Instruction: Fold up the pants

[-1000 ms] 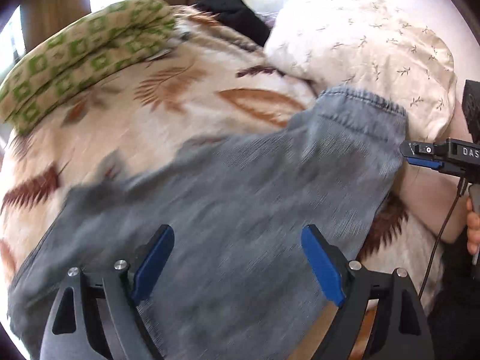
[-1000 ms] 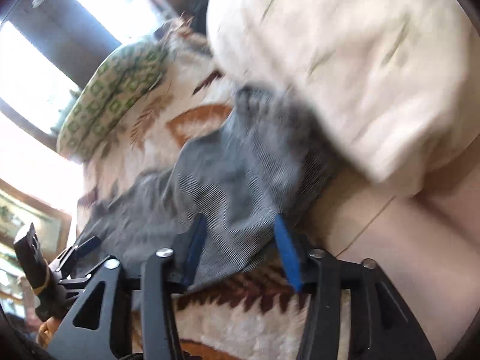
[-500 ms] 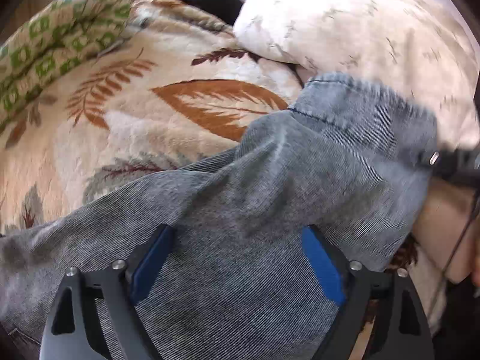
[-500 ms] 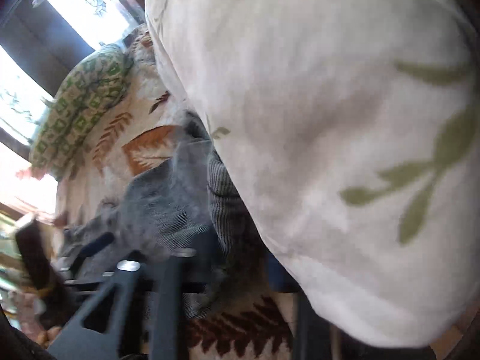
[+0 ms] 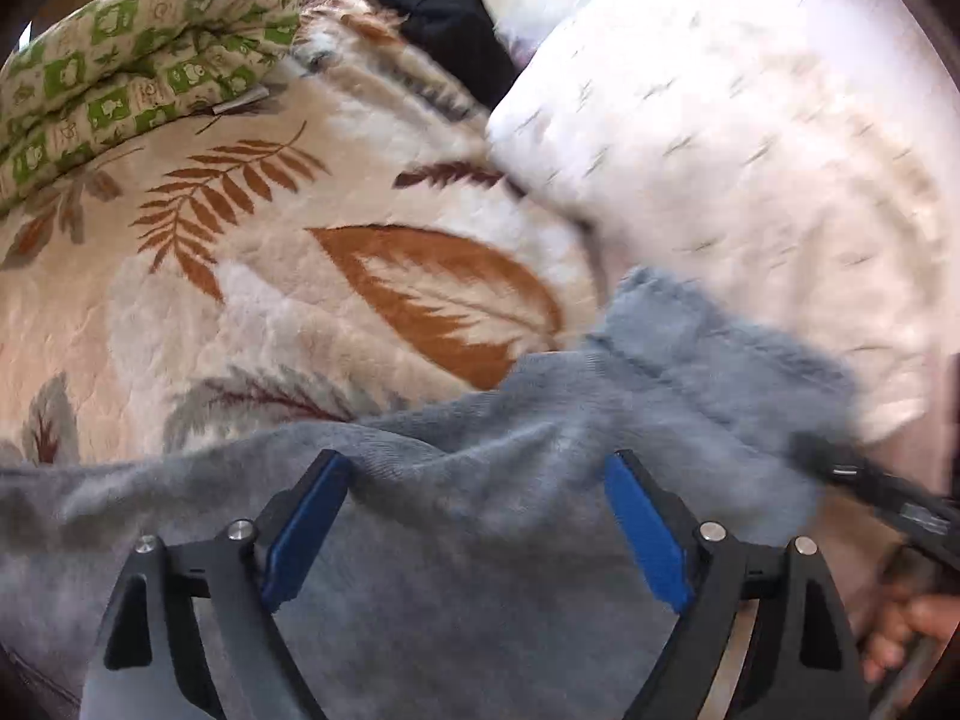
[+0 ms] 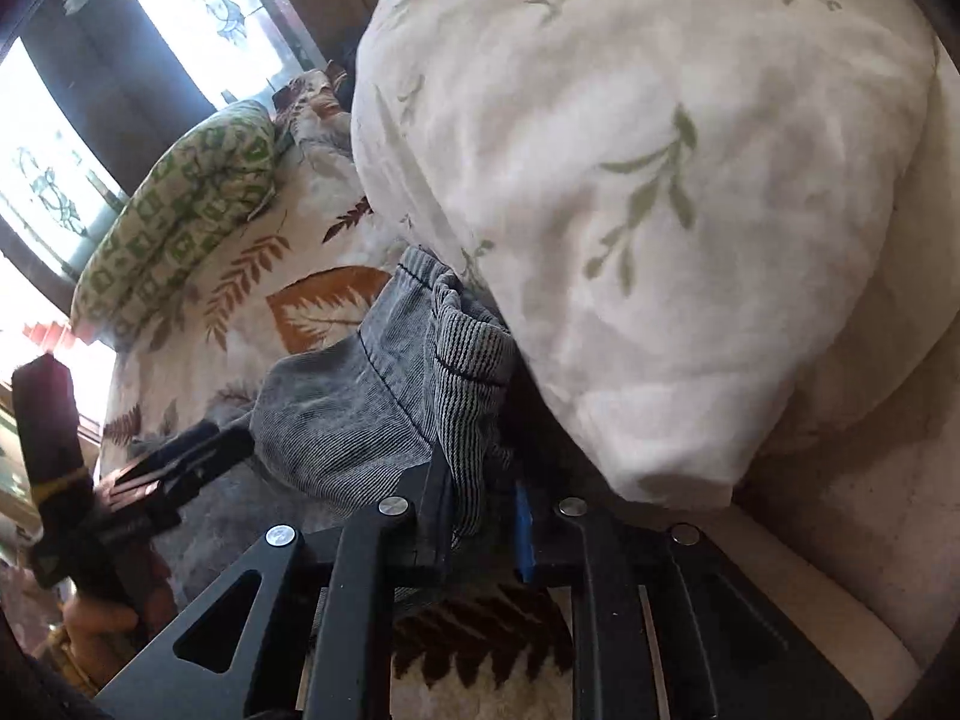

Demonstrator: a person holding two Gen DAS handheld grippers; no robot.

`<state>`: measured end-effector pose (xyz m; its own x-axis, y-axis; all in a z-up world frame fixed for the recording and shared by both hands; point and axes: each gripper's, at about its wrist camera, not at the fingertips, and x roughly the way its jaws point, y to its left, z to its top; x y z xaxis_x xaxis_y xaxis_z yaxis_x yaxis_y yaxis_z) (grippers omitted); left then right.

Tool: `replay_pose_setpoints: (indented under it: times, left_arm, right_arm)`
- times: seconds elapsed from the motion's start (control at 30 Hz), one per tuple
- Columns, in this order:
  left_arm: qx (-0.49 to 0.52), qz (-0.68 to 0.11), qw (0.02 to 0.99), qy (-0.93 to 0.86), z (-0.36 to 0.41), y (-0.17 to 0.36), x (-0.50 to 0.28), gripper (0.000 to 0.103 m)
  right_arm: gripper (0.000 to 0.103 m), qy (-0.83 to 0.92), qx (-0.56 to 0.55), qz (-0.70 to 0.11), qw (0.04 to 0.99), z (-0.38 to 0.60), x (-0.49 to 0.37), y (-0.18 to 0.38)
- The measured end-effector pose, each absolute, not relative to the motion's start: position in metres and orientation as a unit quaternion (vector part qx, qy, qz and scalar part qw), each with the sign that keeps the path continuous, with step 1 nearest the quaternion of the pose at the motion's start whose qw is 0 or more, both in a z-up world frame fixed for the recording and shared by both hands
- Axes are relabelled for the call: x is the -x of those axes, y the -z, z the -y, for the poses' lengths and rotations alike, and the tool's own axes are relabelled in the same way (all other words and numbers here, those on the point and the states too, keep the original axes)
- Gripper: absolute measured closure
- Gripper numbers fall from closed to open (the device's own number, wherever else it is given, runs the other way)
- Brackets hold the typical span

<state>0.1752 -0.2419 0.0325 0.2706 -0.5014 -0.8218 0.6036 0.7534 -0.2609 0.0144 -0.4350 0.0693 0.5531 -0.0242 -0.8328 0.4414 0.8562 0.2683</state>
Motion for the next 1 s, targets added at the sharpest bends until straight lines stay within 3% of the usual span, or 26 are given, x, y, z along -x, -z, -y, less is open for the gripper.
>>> replay_pose_setpoints:
  times: [0.1, 0.17, 0.3, 0.37, 0.4, 0.6, 0.7, 0.77, 0.83, 1.0]
  left_arm:
    - [-0.098, -0.500, 0.804, 0.306, 0.257, -0.013, -0.184, 0.020]
    - [-0.099, -0.496, 0.803, 0.314, 0.259, -0.021, -0.183, 0.022]
    - [-0.063, -0.473, 0.807, 0.347, 0.227, -0.044, -0.178, 0.021]
    - [-0.056, -0.484, 0.808, 0.331, 0.209, -0.045, -0.183, 0.021]
    - [-0.053, -0.491, 0.808, 0.322, 0.201, -0.044, -0.186, 0.021]
    - [-0.044, -0.507, 0.814, 0.279, 0.174, -0.033, -0.194, 0.021]
    - [-0.053, -0.505, 0.814, 0.281, 0.175, -0.029, -0.191, 0.021]
    - [-0.063, -0.502, 0.814, 0.284, 0.177, -0.026, -0.189, 0.021]
    - [-0.066, -0.500, 0.815, 0.287, 0.179, -0.025, -0.188, 0.021]
    - [-0.067, -0.496, 0.817, 0.286, 0.176, -0.025, -0.191, 0.021]
  right_arm:
    - [0.083, 0.142, -0.223, -0.458, 0.849, 0.435, -0.018, -0.066]
    - [0.068, 0.162, -0.214, -0.465, 0.844, 0.437, -0.015, -0.067]
    - [0.066, 0.147, -0.186, -0.431, 0.871, 0.423, -0.007, -0.099]
    - [0.048, 0.112, -0.141, -0.419, 0.890, 0.406, -0.026, -0.118]
    - [0.045, 0.094, -0.135, -0.420, 0.892, 0.403, -0.036, -0.121]
    - [0.044, 0.094, -0.065, -0.516, 0.849, 0.405, -0.143, -0.078]
    - [0.050, 0.124, -0.027, -0.555, 0.822, 0.412, -0.177, -0.049]
    - [0.073, 0.132, -0.003, -0.572, 0.809, 0.413, -0.187, -0.037]
    - [0.086, 0.120, 0.022, -0.589, 0.798, 0.410, -0.189, -0.030]
    - [0.096, 0.131, 0.178, -0.565, 0.795, 0.395, -0.171, -0.037]
